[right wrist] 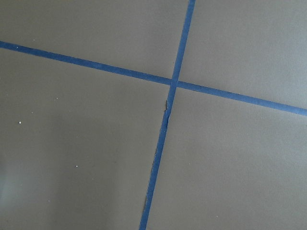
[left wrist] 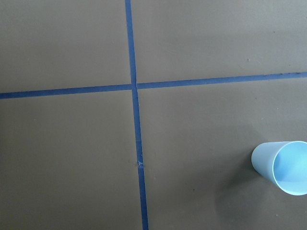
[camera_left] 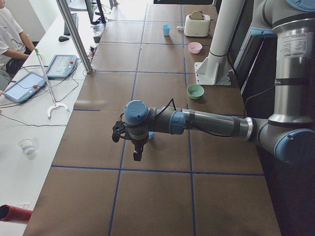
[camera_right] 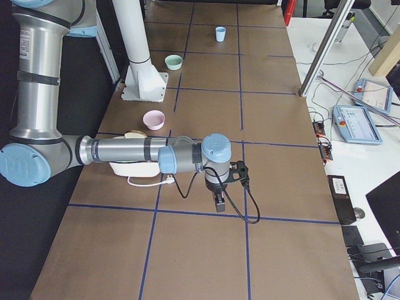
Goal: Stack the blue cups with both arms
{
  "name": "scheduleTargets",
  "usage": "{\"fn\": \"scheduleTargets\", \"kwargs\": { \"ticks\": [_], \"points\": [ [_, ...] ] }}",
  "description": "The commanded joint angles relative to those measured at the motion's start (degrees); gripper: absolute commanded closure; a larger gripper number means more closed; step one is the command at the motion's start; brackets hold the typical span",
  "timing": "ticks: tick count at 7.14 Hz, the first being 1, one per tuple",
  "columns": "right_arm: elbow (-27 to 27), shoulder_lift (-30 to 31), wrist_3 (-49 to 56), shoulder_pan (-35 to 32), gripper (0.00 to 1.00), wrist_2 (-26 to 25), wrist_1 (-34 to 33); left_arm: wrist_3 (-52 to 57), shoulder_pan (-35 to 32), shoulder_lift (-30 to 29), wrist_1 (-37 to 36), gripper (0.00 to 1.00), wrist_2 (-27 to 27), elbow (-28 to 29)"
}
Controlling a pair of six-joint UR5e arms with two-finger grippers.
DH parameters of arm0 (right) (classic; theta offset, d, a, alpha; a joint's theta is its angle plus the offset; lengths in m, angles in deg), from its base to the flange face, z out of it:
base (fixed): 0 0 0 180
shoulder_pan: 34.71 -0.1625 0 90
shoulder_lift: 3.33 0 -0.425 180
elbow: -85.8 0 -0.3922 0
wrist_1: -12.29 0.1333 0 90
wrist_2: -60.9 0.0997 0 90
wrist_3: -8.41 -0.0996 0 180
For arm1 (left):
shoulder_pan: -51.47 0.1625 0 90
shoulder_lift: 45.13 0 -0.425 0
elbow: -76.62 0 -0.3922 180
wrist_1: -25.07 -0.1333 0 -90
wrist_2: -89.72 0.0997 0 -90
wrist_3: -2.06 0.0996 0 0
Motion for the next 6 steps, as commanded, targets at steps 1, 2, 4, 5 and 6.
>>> {"fn": "scheduleTargets", "kwargs": {
  "ticks": [1, 2, 4, 5, 6],
  "points": [
    [-0.33, 0.07, -0.02, -0.01, 0.0, 1.44, 0.02, -0.25, 0.04, 0.16, 0.19, 0.0, 1.05, -1.31],
    [-0.34, 0.25, -0.02, -0.01, 0.0, 2.24, 0.01, -0.43, 0.04, 0.51, 0.28, 0.0, 1.67, -1.67],
    [-0.51, 0.16, 0.07, -0.01, 0.0, 2.51, 0.19, -0.17, 0.21, 0.78, 0.54, 0.0, 1.76, 0.16],
    [-0.51, -0.1, 0.07, -0.01, 0.0, 3.03, 0.19, -0.51, 0.22, 0.61, 3.07, 0.0, 1.68, 0.87],
    [-1.47, -0.1, 0.07, -0.01, 0.0, 3.04, 0.19, -0.26, 0.56, 0.69, 4.49, 0.0, 1.5, 1.49]
  ]
}}
